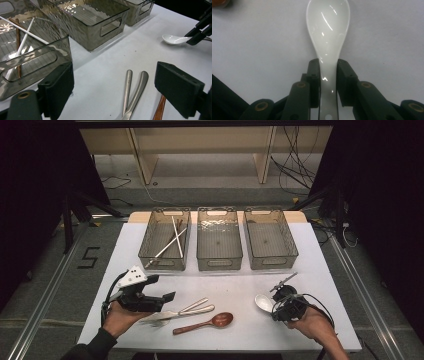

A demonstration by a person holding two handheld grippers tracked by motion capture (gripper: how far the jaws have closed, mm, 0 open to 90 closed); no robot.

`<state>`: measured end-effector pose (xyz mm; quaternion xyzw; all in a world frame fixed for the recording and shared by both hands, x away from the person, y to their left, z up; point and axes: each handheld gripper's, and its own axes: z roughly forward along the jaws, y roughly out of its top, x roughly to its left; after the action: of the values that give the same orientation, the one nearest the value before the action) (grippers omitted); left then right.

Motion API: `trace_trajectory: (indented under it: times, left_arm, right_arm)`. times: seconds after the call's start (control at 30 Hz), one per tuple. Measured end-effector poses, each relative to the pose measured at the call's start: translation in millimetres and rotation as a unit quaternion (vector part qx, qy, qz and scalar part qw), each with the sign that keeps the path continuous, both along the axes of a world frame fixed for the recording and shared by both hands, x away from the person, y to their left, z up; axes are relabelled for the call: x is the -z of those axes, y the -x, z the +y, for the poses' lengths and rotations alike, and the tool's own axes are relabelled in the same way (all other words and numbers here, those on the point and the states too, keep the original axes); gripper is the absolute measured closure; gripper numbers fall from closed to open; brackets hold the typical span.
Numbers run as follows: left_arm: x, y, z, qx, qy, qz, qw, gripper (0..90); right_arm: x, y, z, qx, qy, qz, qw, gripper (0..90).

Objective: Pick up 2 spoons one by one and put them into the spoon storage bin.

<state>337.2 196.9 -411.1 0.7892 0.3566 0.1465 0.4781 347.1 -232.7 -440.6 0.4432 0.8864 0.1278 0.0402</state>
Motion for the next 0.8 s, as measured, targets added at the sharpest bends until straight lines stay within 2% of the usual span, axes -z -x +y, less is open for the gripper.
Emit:
trace_trajectory:
  times: [0.57, 0.8]
  left_arm:
    - [0.5, -0.6, 0.0, -0.001, -0.001, 0.001, 1.0000, 15.6]
    - [1.4, -1.6, 0.9, -0.002, -0.004, 0.003, 1.0000, 15.6]
  right_arm:
    - [-12.9, -4.3, -0.1, 0.003, -0.031, -0.031, 0.9990, 75.0]
    - [-28.9, -15.7, 8.0, -0.004, -0.061, -0.063, 0.9962, 75.1]
